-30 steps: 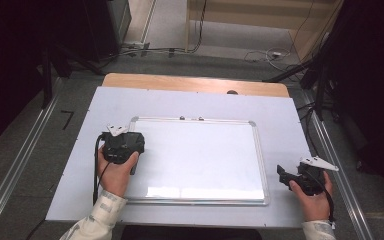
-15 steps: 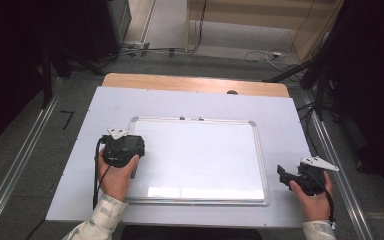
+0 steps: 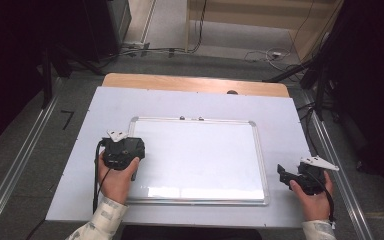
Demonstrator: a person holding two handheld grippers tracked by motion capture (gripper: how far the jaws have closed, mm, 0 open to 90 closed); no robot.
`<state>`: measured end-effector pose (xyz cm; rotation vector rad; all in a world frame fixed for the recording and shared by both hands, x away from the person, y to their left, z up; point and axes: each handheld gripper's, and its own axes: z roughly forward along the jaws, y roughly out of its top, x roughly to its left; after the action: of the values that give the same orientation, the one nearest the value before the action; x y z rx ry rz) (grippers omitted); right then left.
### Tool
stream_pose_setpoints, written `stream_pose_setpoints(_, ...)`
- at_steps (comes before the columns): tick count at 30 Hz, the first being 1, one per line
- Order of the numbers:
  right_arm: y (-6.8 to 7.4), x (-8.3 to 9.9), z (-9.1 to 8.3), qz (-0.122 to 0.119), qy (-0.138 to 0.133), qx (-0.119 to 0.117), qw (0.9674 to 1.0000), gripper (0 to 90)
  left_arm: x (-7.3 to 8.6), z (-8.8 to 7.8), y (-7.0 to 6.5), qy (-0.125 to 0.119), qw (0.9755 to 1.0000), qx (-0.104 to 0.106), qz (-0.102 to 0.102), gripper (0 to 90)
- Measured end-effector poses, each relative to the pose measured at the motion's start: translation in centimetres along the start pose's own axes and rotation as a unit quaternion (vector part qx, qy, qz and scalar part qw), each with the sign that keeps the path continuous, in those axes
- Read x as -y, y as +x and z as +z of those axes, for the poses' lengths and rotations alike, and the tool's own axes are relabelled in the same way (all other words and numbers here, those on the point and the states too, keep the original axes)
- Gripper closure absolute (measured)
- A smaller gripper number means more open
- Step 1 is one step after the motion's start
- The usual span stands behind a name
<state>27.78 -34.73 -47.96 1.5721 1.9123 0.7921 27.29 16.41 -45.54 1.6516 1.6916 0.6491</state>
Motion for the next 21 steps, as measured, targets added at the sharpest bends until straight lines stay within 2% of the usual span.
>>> stream_pose_setpoints(7, 0.0, 0.0, 0.0, 0.000, -0.001, 0.003, 1.0000, 16.8, 0.5, 0.1, -0.5, 0.006, 1.0000, 0.004, 0.004, 40.4)
stream_pose_setpoints(15, 0.0, 0.0, -0.1, -0.001, 0.000, 0.006, 1.0000, 16.8, 1.3, 0.1, -1.0, 0.011, 0.9999, -0.002, 0.005, 40.3)
stream_pose_setpoints(21, 0.0, 0.0, -0.1, -0.005, -0.003, 0.007, 1.0000, 16.8, 2.1, 0.1, -1.2, 0.014, 0.9999, -0.007, -0.001, 40.2)
